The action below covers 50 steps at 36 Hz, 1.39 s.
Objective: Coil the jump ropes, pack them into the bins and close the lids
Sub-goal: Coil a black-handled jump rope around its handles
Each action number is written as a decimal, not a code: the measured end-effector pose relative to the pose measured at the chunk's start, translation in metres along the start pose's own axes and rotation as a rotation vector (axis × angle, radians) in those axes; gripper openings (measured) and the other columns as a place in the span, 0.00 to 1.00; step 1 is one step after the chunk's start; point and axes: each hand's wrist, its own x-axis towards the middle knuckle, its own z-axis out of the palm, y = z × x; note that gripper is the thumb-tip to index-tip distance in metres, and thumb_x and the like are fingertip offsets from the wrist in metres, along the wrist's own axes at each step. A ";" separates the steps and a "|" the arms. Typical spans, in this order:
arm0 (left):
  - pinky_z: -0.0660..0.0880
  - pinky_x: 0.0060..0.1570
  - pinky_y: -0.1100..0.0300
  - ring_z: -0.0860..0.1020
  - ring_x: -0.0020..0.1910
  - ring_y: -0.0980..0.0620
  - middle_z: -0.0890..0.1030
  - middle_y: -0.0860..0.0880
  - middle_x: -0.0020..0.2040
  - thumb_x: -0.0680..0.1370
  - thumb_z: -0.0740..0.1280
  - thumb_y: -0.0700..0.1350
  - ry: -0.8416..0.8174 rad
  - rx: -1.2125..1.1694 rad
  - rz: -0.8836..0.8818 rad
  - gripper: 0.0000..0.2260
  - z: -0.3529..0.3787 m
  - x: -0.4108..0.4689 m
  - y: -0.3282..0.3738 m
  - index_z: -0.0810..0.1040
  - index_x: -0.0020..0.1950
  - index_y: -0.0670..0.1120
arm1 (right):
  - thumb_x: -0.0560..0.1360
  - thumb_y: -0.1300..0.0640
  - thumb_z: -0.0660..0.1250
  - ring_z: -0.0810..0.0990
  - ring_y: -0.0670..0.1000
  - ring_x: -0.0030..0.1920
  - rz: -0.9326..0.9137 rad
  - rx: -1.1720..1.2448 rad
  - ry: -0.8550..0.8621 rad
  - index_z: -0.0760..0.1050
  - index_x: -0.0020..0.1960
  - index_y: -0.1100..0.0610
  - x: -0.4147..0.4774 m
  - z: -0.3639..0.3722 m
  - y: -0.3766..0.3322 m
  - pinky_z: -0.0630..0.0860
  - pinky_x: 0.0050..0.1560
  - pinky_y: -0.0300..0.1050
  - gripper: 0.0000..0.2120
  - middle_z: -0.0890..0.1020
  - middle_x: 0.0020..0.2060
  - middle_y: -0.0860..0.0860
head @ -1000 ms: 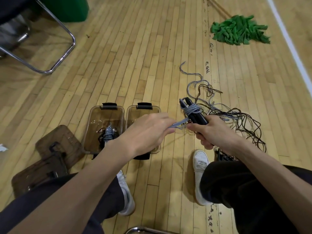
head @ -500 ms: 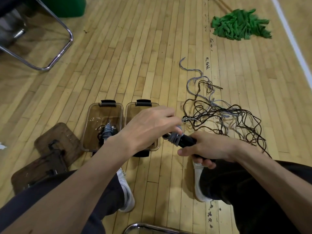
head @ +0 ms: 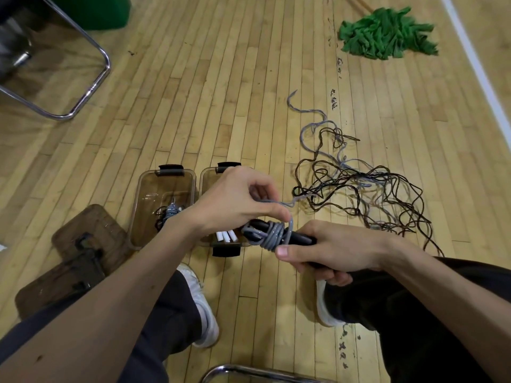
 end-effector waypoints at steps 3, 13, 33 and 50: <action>0.76 0.38 0.63 0.80 0.36 0.56 0.83 0.49 0.38 0.66 0.78 0.52 -0.063 -0.129 -0.046 0.13 -0.003 0.001 0.003 0.83 0.41 0.44 | 0.75 0.36 0.67 0.66 0.51 0.22 -0.062 0.072 -0.031 0.72 0.40 0.57 -0.003 0.000 0.000 0.66 0.25 0.40 0.24 0.69 0.25 0.53; 0.75 0.43 0.65 0.77 0.38 0.60 0.80 0.57 0.39 0.75 0.68 0.62 -0.364 -0.334 -0.138 0.10 0.000 0.002 0.010 0.82 0.46 0.57 | 0.72 0.39 0.68 0.65 0.49 0.21 -0.239 0.233 -0.059 0.73 0.38 0.56 -0.014 -0.004 -0.003 0.64 0.22 0.37 0.20 0.69 0.24 0.52; 0.78 0.48 0.50 0.82 0.39 0.47 0.84 0.46 0.36 0.83 0.51 0.63 -0.165 -0.005 -0.237 0.27 0.029 0.002 0.003 0.76 0.40 0.43 | 0.75 0.38 0.66 0.66 0.50 0.22 -0.384 0.255 0.329 0.71 0.39 0.59 -0.019 -0.029 0.004 0.66 0.23 0.38 0.23 0.68 0.25 0.52; 0.81 0.41 0.55 0.81 0.34 0.53 0.83 0.47 0.39 0.77 0.65 0.60 -0.227 -0.133 -0.321 0.18 -0.002 -0.007 0.009 0.81 0.51 0.45 | 0.73 0.39 0.67 0.63 0.50 0.26 -0.279 0.362 0.647 0.70 0.43 0.60 -0.006 -0.044 0.008 0.63 0.24 0.41 0.22 0.68 0.28 0.52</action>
